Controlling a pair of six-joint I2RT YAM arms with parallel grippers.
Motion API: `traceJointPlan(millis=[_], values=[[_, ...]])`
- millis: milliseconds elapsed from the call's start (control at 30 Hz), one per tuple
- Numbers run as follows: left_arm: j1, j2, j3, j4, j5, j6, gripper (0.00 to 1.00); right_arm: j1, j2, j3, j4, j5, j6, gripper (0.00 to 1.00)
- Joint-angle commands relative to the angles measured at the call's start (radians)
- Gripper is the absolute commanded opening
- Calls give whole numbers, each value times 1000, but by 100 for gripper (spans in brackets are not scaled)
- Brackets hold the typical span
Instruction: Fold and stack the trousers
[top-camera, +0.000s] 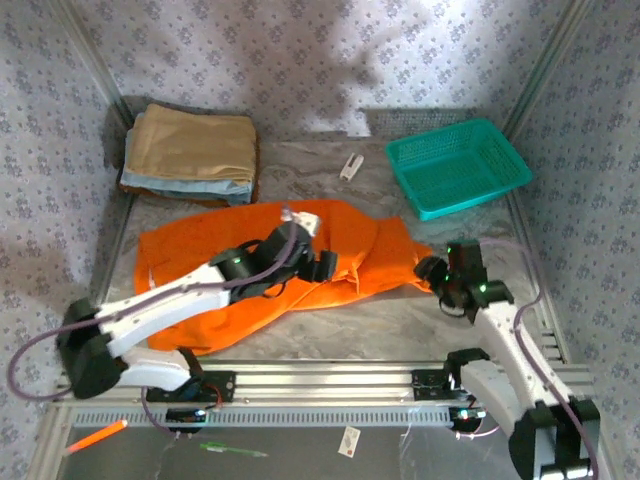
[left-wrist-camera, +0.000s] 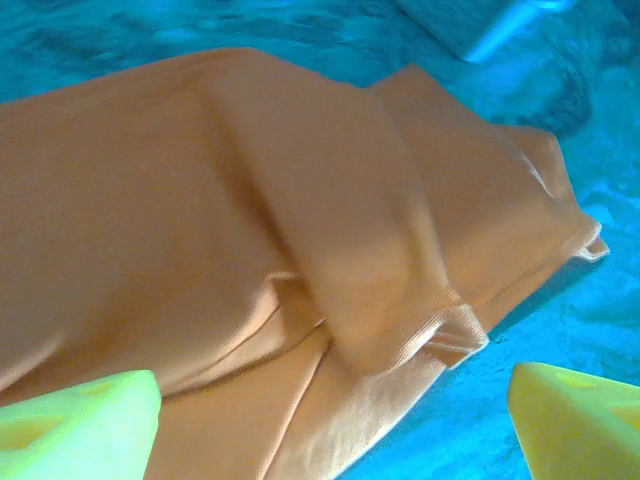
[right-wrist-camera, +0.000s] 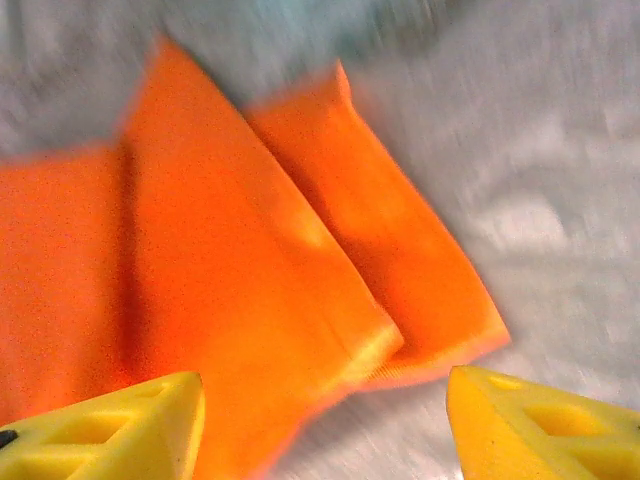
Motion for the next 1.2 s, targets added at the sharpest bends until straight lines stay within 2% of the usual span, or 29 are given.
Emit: traceJointPlan(millis=[0,67,167,267,400,533,600,667,800,967,1100,1167], values=[[-6,-107,-161,-201,-102,-269,77,52,-104,-98,-43,-9,79,66],[-9,-198,-282,-227,-111,-383,75,57,-142,-134,-42,-24,103,73],[-10,-339,-431,-263,-127,-535,83,55,-153,-170,20,-26,150,81],[-10,-459,-528,-318,-144,-644,86,57,-122,-183,71,-23,204,81],[-10,-546,-608,-276,-132,-708,82,54,-61,-167,99,20,255,72],[-10,-476,-595,-239,-121,-701,80,35,-23,-157,133,52,278,61],[-14,-417,-570,-224,-103,-675,79,19,-23,-158,144,68,306,59],[-44,-360,-537,-227,-118,-663,79,4,-30,-165,166,74,329,59],[-136,-240,-462,-259,-195,-653,84,-45,0,-178,213,46,372,66],[-194,-83,-416,-242,-205,-660,88,-75,136,-136,249,-21,381,65],[-219,-4,-443,-158,-170,-710,87,-92,184,-121,255,-23,393,42],[-220,14,-471,-112,-164,-731,85,-105,171,-125,261,0,392,37]])
